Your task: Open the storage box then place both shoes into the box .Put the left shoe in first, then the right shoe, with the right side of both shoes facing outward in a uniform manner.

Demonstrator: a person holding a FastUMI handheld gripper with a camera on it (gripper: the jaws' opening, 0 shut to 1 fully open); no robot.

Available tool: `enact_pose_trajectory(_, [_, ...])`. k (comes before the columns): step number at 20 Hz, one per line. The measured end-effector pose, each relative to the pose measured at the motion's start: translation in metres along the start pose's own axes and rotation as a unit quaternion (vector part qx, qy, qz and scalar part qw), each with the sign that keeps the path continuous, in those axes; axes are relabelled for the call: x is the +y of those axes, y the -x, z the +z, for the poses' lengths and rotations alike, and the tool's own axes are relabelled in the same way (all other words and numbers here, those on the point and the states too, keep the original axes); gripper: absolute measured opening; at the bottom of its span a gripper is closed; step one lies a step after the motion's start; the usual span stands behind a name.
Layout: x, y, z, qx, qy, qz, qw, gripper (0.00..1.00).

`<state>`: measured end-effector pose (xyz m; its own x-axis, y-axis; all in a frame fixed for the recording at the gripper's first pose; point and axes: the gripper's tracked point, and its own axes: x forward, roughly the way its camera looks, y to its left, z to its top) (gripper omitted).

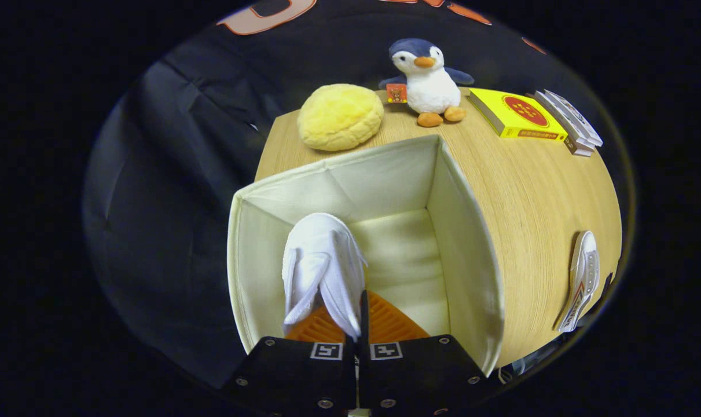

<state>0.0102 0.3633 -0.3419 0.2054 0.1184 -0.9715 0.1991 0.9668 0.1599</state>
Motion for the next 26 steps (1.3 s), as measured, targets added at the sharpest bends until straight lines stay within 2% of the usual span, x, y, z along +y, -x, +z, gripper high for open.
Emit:
enact_pose_trajectory(2, [0.0,-0.009,-0.003,0.013,-0.015,-0.009,1.0,0.03])
enact_pose_trajectory(5, [0.004,-0.021,-0.011,0.036,-0.005,-0.016,0.999,0.04])
enact_pose_trajectory(6, [0.006,-0.022,-0.013,0.043,-0.002,-0.01,0.999,0.05])
enact_pose_trajectory(8, [0.023,-0.02,-0.022,0.063,-0.004,0.032,0.998,0.11])
enact_pose_trajectory(9, [0.026,-0.016,-0.024,0.067,-0.001,0.042,0.997,0.2])
enact_pose_trajectory(11, [0.017,-0.01,-0.011,0.036,0.013,0.04,0.998,0.36])
enact_pose_trajectory(14, [0.021,0.017,-0.005,0.022,0.011,0.093,0.995,0.45])
enact_pose_trajectory(15, [0.016,0.027,0.002,0.007,0.014,0.104,0.994,0.52])
enact_pose_trajectory(19, [-0.012,0.069,0.016,-0.044,0.023,0.14,0.989,0.68])
enact_pose_trajectory(23, [-0.058,0.1,0.037,-0.102,0.029,0.155,0.982,0.8])
enact_pose_trajectory(26, [-0.098,0.125,0.049,-0.145,0.035,0.16,0.976,0.85])
